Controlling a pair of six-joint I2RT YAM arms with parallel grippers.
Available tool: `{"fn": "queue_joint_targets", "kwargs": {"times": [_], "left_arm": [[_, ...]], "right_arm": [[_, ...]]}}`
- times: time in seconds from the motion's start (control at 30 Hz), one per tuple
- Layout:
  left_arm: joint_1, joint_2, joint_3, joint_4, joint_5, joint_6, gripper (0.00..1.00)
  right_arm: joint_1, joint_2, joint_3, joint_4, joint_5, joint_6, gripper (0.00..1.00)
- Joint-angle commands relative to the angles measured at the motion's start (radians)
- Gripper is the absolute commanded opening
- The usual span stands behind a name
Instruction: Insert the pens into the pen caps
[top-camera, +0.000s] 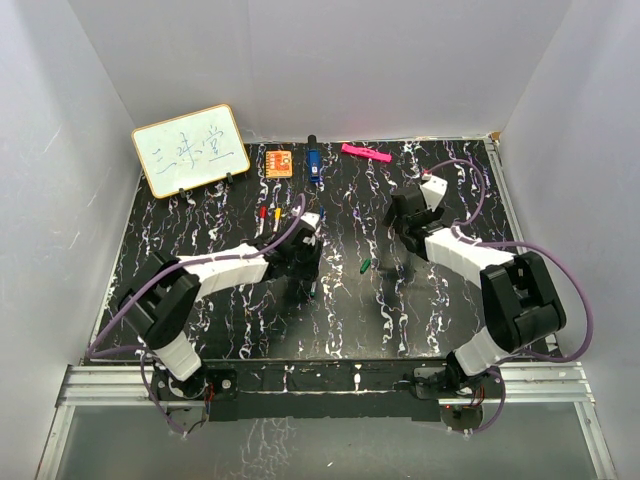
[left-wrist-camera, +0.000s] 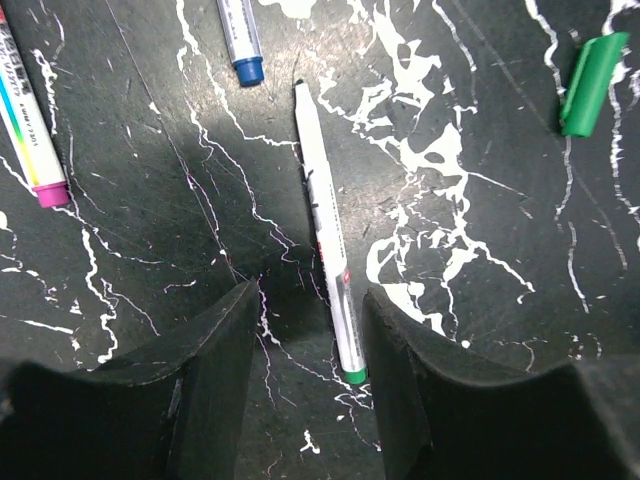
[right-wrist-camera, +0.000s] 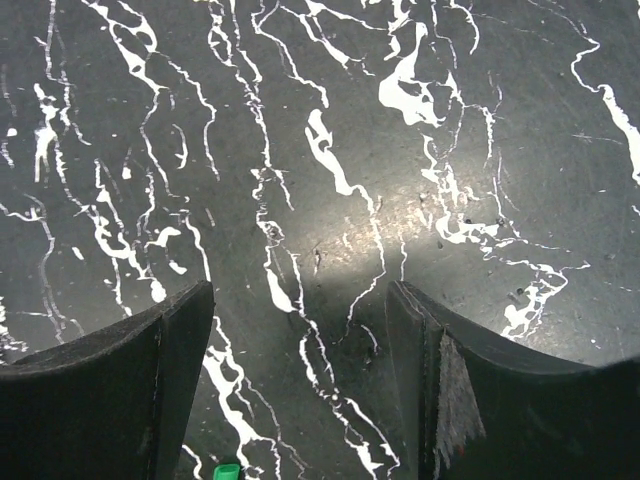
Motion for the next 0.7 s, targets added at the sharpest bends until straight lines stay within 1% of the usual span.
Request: {"fn": "queue_joint_targets", "kwargs": {"times": [0.0,0.2,0.4,0.53,0.67], "left_arm": [[-0.002,0.041,0.057,-0.063,-0.018,0.019,0.45],[-0.005,0.085,0.094,-0.087,-0.014,0.03,0.45],[-0.014,0.152,0.162,-0.159,-0.045,0.045,0.46],[-0.019,0.209,0.215,-0.243,-0.096,0.049,0.46],[-0.02,0.298,0.309,-0.407,-0.145,0.04,0.46]], "right_arm": [[0.006,-0.07,-0.005,0.031,0.003,0.003,0.66],[0.007,-0.096,-0.017,0.038,-0.004,0.002,0.64],[0.006,-0.11,-0.032,0.052,-0.016,0.008,0.63],[0.006,-0.112,-0.035,0.052,-0.026,0.017,0.62],[0.006,-0.123,-0.036,0.052,-0.037,0.022,0.61]]}}
